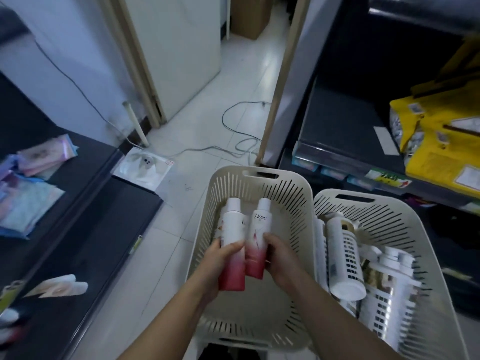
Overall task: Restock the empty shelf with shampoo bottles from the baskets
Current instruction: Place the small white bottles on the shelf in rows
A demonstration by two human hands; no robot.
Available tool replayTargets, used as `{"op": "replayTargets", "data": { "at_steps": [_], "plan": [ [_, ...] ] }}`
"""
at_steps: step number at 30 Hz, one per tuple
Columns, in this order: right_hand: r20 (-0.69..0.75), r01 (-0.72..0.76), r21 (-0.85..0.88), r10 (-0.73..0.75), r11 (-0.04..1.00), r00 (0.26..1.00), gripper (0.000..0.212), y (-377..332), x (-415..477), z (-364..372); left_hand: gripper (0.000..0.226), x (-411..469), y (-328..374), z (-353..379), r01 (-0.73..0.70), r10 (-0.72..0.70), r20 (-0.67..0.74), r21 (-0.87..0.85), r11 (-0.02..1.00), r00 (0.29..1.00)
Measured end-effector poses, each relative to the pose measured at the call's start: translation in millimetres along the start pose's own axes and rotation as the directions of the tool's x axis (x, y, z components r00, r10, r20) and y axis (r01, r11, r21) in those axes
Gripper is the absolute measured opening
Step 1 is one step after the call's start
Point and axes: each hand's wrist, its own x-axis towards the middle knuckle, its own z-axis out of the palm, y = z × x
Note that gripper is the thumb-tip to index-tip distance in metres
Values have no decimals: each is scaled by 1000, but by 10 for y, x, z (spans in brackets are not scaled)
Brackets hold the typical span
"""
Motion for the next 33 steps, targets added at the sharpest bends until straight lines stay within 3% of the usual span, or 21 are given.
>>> {"op": "replayTargets", "data": {
  "at_steps": [3,7,12,16,19,23,27,33],
  "plan": [
    [72,-5,74,0,997,997,47,-120,-303,70,62,-341,133,-32,-47,47,11,-21,999,999],
    [200,126,-19,-120,992,973,45,-303,-698,277,65,-760,277,-141,-141,134,-82,-84,986,988],
    [302,234,-120,-190,965,934,46,-475,-1061,733,36,-1289,518,-393,-256,223,-179,-190,948,958],
    [412,342,-233,-226,910,883,28,-518,-1329,1239,27,-1691,759,-728,-341,275,-280,-220,914,920],
    [480,419,-264,-259,869,838,26,-559,-1513,1701,19,-1972,979,-1006,-430,344,-357,-195,882,868],
    [587,533,-260,-306,805,749,17,-615,-1728,2374,32,-2333,1283,-1457,-550,457,-445,-101,829,770],
    [656,619,-268,-330,738,678,26,-677,-1909,3095,39,-2644,1625,-2002,-622,538,-487,-13,783,687],
    [761,721,-190,-364,666,537,30,-727,-2215,4178,27,-3089,2200,-2711,-716,642,-535,95,691,548]
  ]
}}
